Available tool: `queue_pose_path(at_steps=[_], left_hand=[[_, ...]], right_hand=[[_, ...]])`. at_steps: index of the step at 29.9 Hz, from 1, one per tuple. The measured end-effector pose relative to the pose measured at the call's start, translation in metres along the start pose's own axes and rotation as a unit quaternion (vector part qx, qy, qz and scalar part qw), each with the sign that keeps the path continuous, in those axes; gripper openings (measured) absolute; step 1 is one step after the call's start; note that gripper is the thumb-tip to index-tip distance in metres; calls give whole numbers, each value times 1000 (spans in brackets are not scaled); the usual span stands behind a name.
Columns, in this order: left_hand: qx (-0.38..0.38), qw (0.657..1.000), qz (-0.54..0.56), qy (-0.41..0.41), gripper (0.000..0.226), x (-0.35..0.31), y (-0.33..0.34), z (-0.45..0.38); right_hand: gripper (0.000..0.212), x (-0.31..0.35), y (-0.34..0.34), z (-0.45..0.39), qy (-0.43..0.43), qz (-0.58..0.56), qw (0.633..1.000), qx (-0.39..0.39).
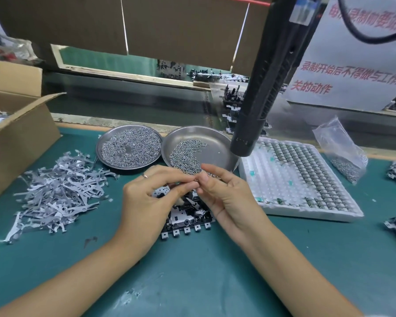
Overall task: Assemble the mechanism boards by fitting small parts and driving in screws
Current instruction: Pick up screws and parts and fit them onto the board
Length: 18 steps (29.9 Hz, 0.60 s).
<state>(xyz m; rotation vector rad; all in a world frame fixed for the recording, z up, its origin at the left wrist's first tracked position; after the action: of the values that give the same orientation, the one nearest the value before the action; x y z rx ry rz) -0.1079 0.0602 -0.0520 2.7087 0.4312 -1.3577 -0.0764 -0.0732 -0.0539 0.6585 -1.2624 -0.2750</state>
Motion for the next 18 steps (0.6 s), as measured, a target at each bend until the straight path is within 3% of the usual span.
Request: queue_pose_path(at_steps=[12, 18], left_hand=[[10, 994, -66, 87, 21, 1, -2, 0], [32, 999, -24, 34, 9, 2, -2, 0]], right_hand=[[41, 2, 1, 3, 13, 19, 1000, -5], [38, 7, 2, 4, 62, 43, 996, 47]])
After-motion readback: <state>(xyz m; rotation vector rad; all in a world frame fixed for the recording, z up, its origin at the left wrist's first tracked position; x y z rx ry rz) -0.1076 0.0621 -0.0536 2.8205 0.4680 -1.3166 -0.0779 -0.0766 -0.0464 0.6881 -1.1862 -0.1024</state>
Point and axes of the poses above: each hand's wrist, its own z-axis away from the middle knuckle, its own y-axis out of the palm, x = y × z, the point moved 2 cm from there along -z, towards the middle knuckle
